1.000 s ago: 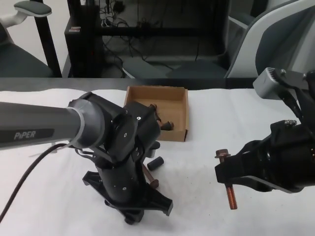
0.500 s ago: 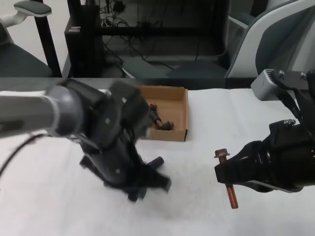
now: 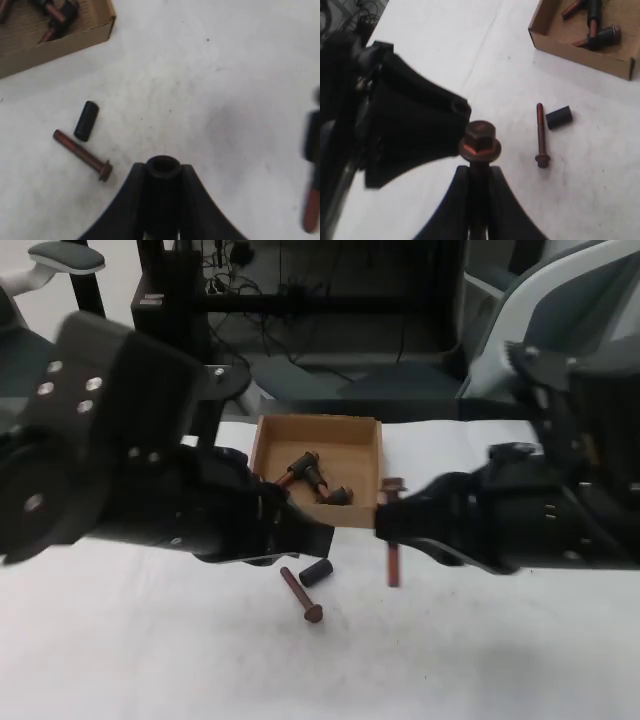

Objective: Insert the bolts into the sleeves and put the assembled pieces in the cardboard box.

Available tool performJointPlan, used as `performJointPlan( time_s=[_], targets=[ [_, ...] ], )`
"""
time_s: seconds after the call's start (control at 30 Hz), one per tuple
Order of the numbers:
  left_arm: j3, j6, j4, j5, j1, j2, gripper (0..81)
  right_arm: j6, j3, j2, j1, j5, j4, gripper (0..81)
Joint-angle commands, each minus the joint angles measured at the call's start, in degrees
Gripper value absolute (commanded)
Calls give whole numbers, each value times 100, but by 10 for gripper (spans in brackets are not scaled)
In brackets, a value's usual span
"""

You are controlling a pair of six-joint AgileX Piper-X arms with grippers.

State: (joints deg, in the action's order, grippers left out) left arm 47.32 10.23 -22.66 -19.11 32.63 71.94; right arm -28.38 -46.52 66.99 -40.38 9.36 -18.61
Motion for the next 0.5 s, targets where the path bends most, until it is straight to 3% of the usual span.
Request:
performJointPlan(
  time_s=[0.0, 0.23, 0.47],
  targets=[
    [-258, -166, 337, -300, -9, -390, 17, -290, -18, 378, 0, -4, 811, 6],
    [-794, -425, 355, -767, -67, -857, 17, -389, -486, 1175, 84, -18, 1254, 6],
    [-987, -768, 522, -1313, -676, -911, 17, -342, -1015, 1507, 309, -34, 1251, 6]
  ],
)
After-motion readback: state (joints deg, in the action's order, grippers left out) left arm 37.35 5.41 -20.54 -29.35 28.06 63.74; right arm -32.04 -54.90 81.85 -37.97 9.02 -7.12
